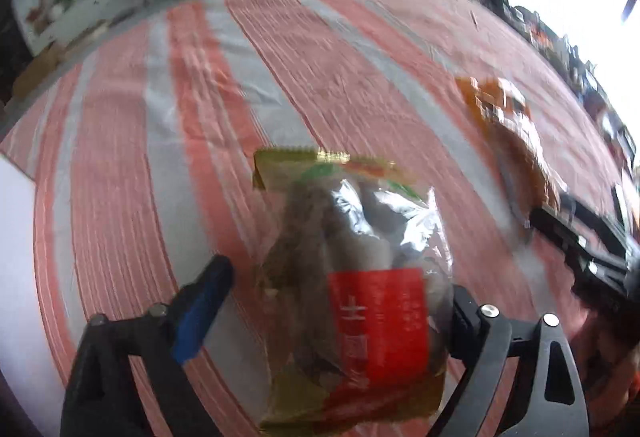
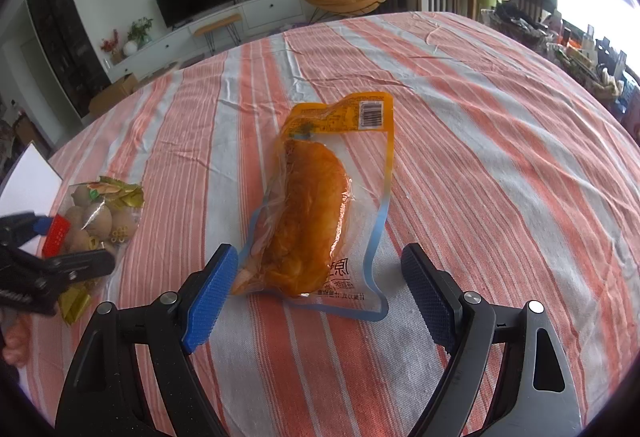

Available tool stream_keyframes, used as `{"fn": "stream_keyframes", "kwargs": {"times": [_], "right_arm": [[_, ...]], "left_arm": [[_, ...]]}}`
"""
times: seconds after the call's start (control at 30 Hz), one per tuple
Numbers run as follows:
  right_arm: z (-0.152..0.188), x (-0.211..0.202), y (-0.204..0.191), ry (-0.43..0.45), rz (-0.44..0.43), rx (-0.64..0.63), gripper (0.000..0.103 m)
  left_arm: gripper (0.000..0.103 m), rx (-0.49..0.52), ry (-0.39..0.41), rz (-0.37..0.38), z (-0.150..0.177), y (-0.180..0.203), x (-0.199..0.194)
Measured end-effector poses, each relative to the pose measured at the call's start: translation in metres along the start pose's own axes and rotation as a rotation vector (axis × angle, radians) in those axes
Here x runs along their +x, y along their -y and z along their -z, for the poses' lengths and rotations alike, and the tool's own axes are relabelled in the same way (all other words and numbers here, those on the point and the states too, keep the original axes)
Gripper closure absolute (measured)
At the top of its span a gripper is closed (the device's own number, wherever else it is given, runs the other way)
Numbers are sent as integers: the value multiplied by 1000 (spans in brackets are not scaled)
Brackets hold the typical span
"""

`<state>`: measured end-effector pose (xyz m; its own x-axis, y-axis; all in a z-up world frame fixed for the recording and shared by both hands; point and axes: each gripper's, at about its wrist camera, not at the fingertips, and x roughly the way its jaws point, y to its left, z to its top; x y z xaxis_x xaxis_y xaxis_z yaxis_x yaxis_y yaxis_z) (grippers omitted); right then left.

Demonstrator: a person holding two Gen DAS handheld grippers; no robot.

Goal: Organize snacks
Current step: 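Grasp the clear bag of brown eggs with the left gripper while the right waits over the orange bag, then close the right gripper on the orange dried meat bag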

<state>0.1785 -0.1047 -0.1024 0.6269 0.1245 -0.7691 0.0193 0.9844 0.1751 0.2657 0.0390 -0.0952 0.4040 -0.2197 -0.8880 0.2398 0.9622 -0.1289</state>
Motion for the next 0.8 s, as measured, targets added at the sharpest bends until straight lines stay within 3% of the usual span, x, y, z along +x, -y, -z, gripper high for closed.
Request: {"fn": "stream_keyframes", "kwargs": {"times": [0.07,0.2,0.3,0.43,0.5,0.57,0.63,0.67,0.73,0.77,0.8], "right_arm": [[0,-2,4,9,-25,16,17],[7,-28,47,103,-221,232,17],[3,-52,74,186,-197,372,16],[-26,-33,44,-4,-156,234,16],[-39,-2,8,-142,-26,58,16],[-41,27,-12,-222,58,-12,12],[-40,38,-36,-184,146,-135,8],[-40,38,-44,-148,142,-172,10],[-46,39,-41,-182,98,-128,11],[-49,39,-43,-216,107,-139,16],[-53,35,-46,-258,103,-145,29]], "left_arm": [[39,-22,16,-9,6,3,-5],[42,-46,52,5,33,9,-26],[42,-82,78,6,61,7,-43],[42,-144,107,26,90,4,-65],[42,-161,106,52,97,4,-73],[42,-151,109,65,105,7,-84],[41,-131,111,68,111,10,-95],[41,-124,115,72,114,10,-101],[41,-119,127,81,120,11,-112],[41,-119,132,87,123,11,-118],[41,-119,136,91,126,10,-122]]}}
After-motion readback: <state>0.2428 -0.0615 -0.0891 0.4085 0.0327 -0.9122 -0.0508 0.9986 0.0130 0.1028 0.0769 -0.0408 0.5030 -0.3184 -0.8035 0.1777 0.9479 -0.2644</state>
